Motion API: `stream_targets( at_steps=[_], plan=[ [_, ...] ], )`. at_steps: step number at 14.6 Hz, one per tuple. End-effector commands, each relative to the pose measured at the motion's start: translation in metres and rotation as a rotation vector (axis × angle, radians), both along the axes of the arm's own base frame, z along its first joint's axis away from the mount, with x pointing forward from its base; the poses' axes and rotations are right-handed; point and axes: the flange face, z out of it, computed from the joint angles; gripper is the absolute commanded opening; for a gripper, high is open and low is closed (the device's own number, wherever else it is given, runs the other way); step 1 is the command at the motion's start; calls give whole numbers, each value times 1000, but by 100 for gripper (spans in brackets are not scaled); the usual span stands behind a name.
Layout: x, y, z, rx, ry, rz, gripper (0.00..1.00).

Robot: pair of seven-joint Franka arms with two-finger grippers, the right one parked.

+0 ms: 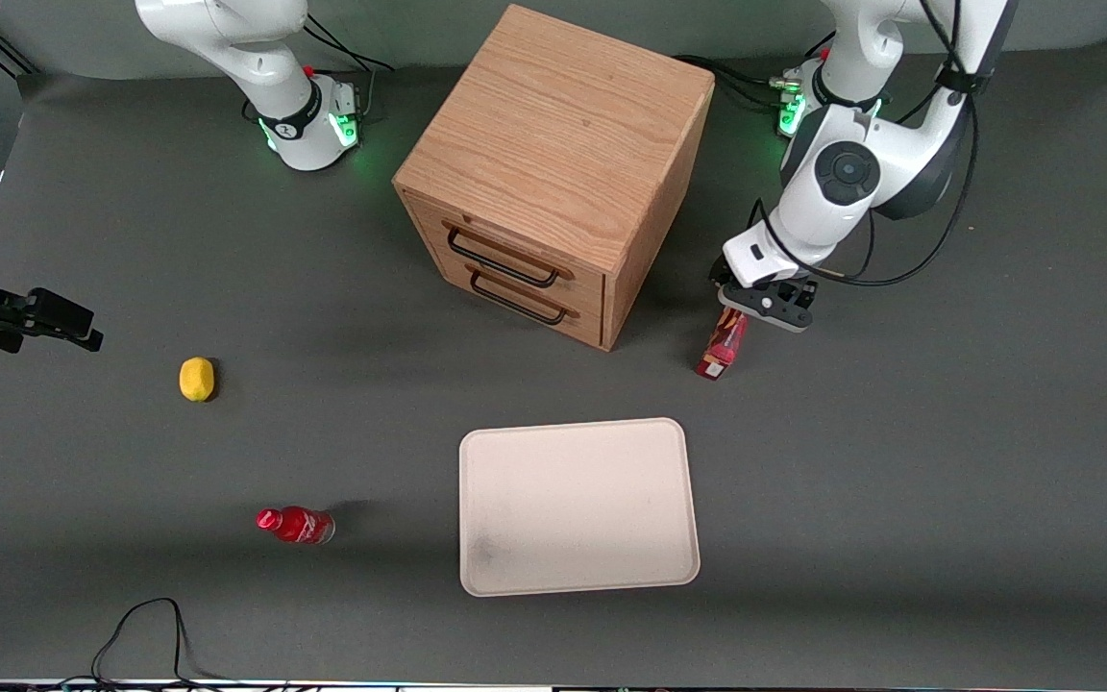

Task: Place red cookie box on tray
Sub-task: 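Close the left gripper on the box's end and lift it upright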

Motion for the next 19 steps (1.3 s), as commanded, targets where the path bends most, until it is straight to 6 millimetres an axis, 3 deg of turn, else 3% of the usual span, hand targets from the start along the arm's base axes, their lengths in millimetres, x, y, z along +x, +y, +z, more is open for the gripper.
stream_targets(
  at_steps=[1,6,8,9,10,12,13,19],
  plan=[
    [-6,-1,-23,-13,-10,7,98],
    [-4,-4,-57,-31,-20,5,98],
    [-5,-4,-60,-30,-17,6,89],
    [-5,-4,-59,-30,-18,12,78],
    [-5,-5,-59,-31,-18,10,60],
    [-7,-8,-58,-32,-19,3,15],
    [-8,-10,-57,-32,-19,-1,0],
    [-7,-9,-51,-30,-23,-2,0]
  ],
)
